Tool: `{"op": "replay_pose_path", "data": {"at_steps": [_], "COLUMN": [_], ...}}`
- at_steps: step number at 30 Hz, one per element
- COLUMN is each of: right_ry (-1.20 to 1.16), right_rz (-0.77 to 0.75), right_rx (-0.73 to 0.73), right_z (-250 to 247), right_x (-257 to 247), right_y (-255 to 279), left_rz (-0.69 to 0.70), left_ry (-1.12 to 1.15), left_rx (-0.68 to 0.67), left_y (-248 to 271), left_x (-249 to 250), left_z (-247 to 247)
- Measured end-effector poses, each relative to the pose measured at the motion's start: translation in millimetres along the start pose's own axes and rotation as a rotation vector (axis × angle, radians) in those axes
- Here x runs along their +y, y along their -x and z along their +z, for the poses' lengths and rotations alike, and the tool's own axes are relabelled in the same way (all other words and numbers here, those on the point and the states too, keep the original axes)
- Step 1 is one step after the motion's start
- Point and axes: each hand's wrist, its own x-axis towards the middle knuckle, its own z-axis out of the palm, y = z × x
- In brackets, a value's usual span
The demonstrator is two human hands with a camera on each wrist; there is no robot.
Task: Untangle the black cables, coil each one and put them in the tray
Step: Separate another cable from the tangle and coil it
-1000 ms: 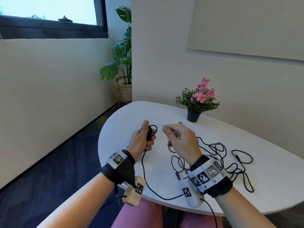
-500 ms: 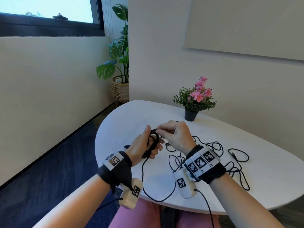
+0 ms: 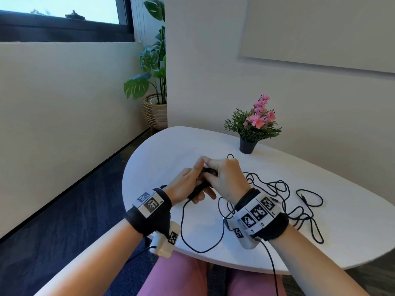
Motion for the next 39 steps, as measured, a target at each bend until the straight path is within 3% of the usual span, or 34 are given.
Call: {"op": "replay_pose_path", "data": {"at_steps": [6,9,14,18,21,23,25,30,35,37,39], "right_ry": [-0.021,-0.161,-0.503,-0.765,-0.623,-0.472,-0.405,-0.343,-0.139,-0.09,-0.063], "right_rz": [-0.065,0.038,0.224,0.412,0.446,0.331,0.258,0.235,0.111,0.058,0.013], "right_rx": [-0.058,-0.059,0.012,-0.007,-0.245,-0.472,-0.564,-0.474,-0.364,-0.346,-0.366], "right_z": [-8,-10,1,10,18,30,38,22,-6,-15,-23], "right_x": [4,13,23,24,26,26,23,22,28,26,19], "right_y": [-1,-4,7,23,40,53,63,63,55,52,49], "left_rz": [-0.067,-0.096,-0.051,-0.064,-0.053,-0.027,-0.001,-0.006,-0.053,-0.053,-0.067], "left_ry": [0.075,0.102,0.236,0.485,0.652,0.687,0.683,0.76,0.882,0.819,0.591], "left_rx": [-0.173,-0.217,-0.138,-0.051,0.042,0.058,0.072,0.17,0.296,0.321,0.326], "left_y": [1,2,2,-2,-7,-8,-7,-9,-15,-14,-14], "left_x": [-3,-4,2,0,-3,-3,-3,-7,-14,-14,-13], "left_z": [-4,-5,0,-5,-9,-10,-10,-19,-28,-26,-19]}}
